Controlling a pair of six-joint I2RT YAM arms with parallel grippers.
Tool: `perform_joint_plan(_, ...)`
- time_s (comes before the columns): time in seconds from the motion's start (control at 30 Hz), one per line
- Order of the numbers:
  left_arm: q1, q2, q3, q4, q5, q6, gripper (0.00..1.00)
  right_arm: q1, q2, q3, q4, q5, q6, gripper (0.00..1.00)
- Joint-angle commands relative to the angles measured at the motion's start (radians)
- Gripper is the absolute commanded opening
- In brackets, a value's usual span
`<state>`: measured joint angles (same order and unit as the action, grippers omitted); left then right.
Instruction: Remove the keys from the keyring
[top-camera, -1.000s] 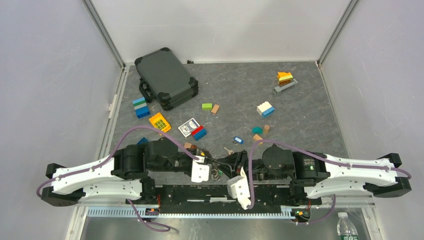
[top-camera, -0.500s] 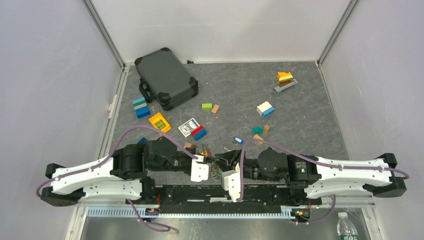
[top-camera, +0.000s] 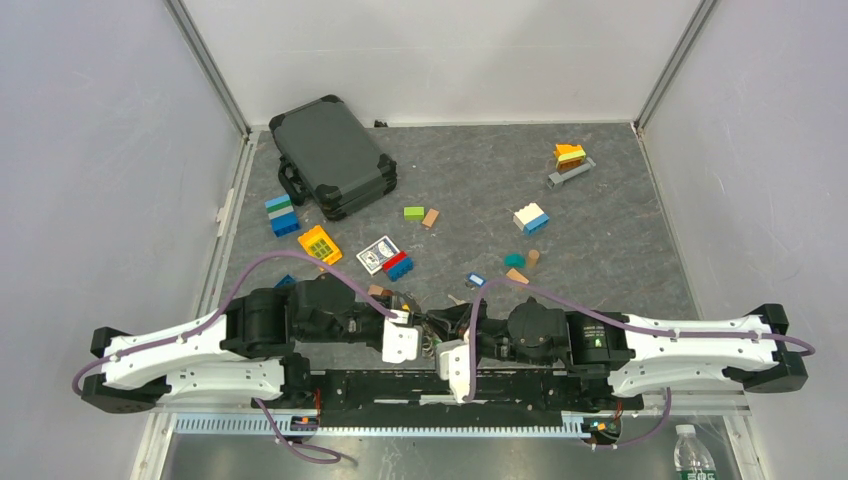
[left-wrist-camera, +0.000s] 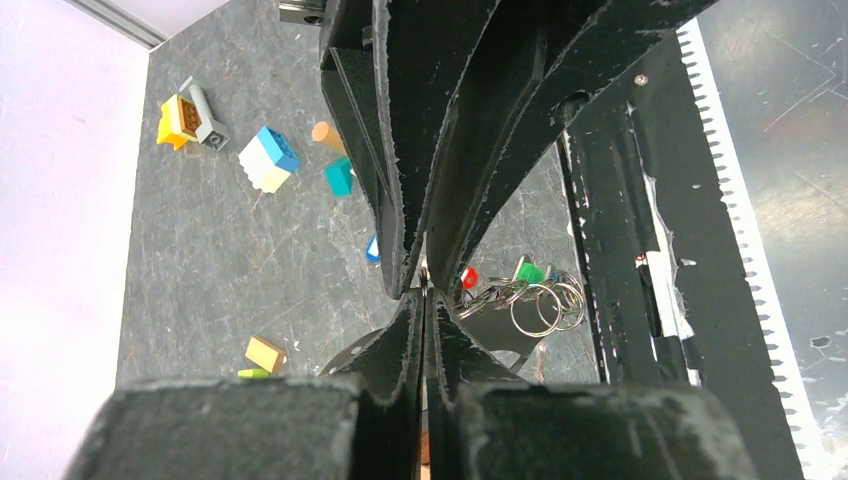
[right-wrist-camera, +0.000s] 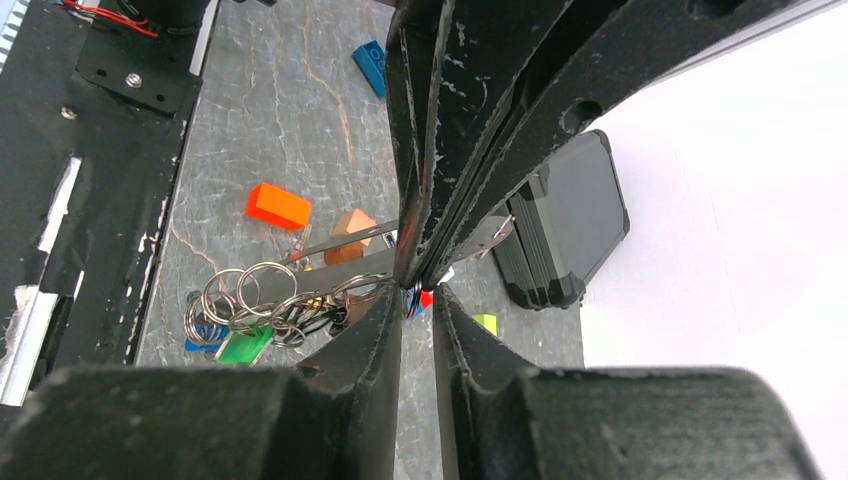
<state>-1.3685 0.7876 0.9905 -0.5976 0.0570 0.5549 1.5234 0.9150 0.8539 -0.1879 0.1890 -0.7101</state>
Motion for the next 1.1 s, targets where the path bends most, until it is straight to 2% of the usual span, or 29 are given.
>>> perform_joint_plan(0.0, 0.0, -0.008, 0.047, 0.061, 0.037, 0.019, 0.02, 0.0, 0.009, 0.008, 0.025, 0.084, 0.012, 0.22)
perform_joint_plan(0.33, -0.001, -0.011, 0.048, 0.061, 0.043, 0.014, 0.02, -0.001, 0.009, 0.004, 0.023, 0.111, 0.006, 0.2)
perform_joint_plan(0.5, -0.001, -0.009, 0.048, 0.061, 0.046, 0.015, 0.02, 0.0, 0.008, -0.004, 0.035, 0.106, 0.008, 0.0)
perform_joint_plan(0.7, 0.0, -0.021, 0.047, 0.061, 0.038, 0.016, 0.03, 0.0, -0.028, -0.037, 0.077, 0.114, -0.001, 0.0)
perform_joint_plan(0.8, 0.0, -0.038, 0.034, 0.073, 0.031, 0.011, 0.21, 0.0, -0.065, -0.065, 0.118, 0.098, -0.007, 0.0)
perform_joint_plan(0.9, -0.001, -0.071, 0.01, 0.103, 0.033, 0.0, 0.32, -0.001, -0.099, -0.086, 0.149, 0.071, -0.012, 0.0)
perform_joint_plan(0.97, -0.001, -0.098, -0.002, 0.126, 0.033, -0.008, 0.37, 0.0, -0.115, -0.096, 0.161, 0.055, -0.014, 0.0)
perform_joint_plan(1.07, 0.0, -0.127, -0.031, 0.156, 0.036, -0.021, 0.38, 0.0, -0.136, -0.106, 0.179, 0.042, -0.013, 0.0)
